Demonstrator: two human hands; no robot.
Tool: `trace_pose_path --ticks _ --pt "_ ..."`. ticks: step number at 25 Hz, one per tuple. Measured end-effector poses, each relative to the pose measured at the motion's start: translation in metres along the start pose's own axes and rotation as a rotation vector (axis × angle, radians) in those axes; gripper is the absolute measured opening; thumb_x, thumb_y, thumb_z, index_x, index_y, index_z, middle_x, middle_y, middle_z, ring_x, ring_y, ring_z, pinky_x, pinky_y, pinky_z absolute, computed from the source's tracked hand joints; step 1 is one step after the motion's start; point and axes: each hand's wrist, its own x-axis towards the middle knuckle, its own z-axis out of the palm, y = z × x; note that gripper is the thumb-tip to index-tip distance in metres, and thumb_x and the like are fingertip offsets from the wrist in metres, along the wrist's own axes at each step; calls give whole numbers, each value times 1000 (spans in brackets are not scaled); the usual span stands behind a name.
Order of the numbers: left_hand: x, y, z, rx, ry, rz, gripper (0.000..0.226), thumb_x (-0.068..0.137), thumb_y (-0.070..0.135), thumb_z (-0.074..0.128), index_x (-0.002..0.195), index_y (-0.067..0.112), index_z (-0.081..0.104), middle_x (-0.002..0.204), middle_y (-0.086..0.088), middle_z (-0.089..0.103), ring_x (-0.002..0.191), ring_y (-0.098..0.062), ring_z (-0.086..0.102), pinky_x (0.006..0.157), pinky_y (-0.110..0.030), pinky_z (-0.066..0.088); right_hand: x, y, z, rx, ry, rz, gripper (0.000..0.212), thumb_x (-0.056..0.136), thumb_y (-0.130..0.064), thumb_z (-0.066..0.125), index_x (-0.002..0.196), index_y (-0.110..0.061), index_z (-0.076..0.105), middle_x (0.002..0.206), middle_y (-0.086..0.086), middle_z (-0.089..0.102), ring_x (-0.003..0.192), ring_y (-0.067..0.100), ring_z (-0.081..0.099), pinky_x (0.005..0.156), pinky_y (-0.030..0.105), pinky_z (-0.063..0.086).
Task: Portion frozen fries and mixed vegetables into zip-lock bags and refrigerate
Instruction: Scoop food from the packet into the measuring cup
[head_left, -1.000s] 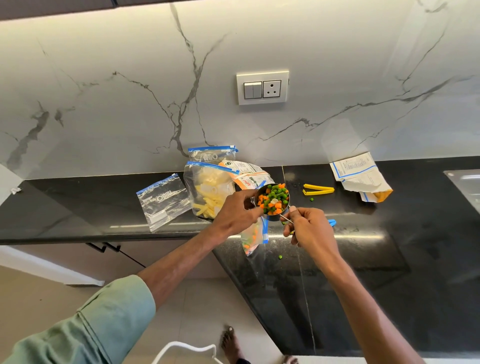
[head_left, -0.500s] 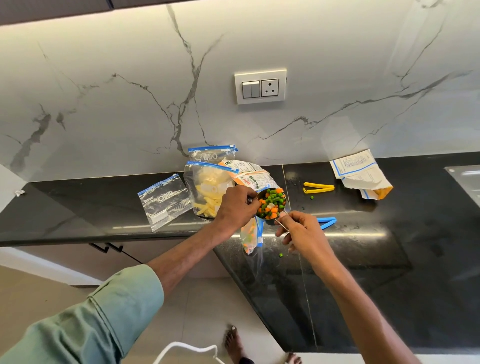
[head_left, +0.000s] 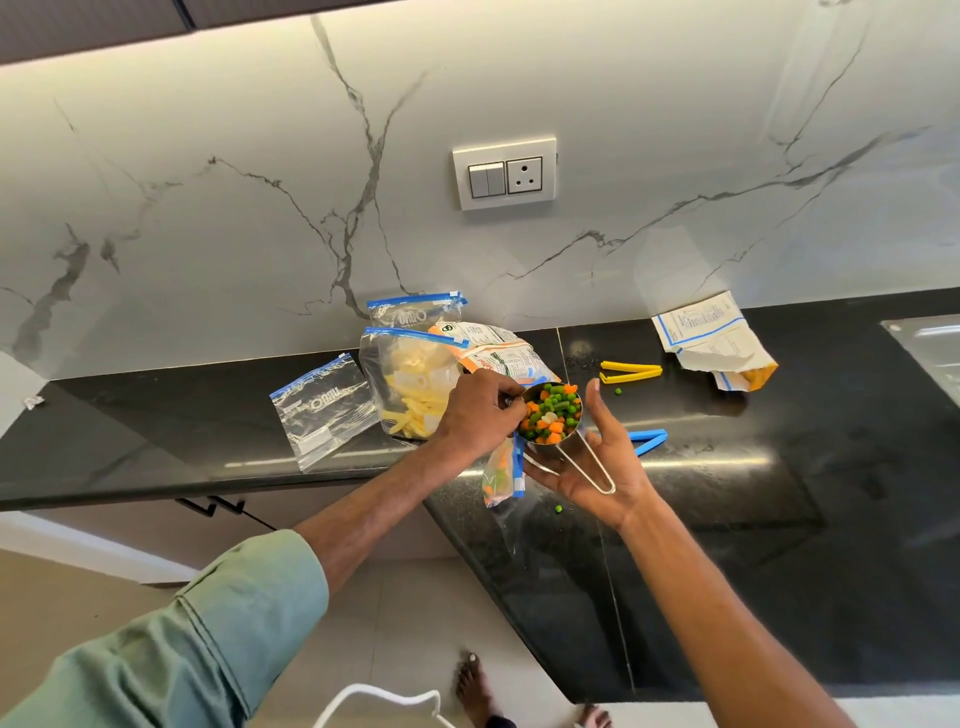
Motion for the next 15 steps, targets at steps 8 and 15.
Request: trace_pose_path --ticks 8,15 --pt "4 2 -5 12 -99 -6 24 91 18 72 114 16 79 100 -1 79 73 0 62 61 -5 43 18 -4 0 -17 31 -12 75 92 -72 57 144 -17 62 144 20 61 125 35 62 110 57 48" --pt "7 7 -13 8 -110 -24 30 87 14 77 117 12 77 107 -5 78 68 1 65 60 -2 47 20 -15 10 -210 151 -62 66 98 -65 54 132 -11 68 111 15 75 87 22 76 63 30 61"
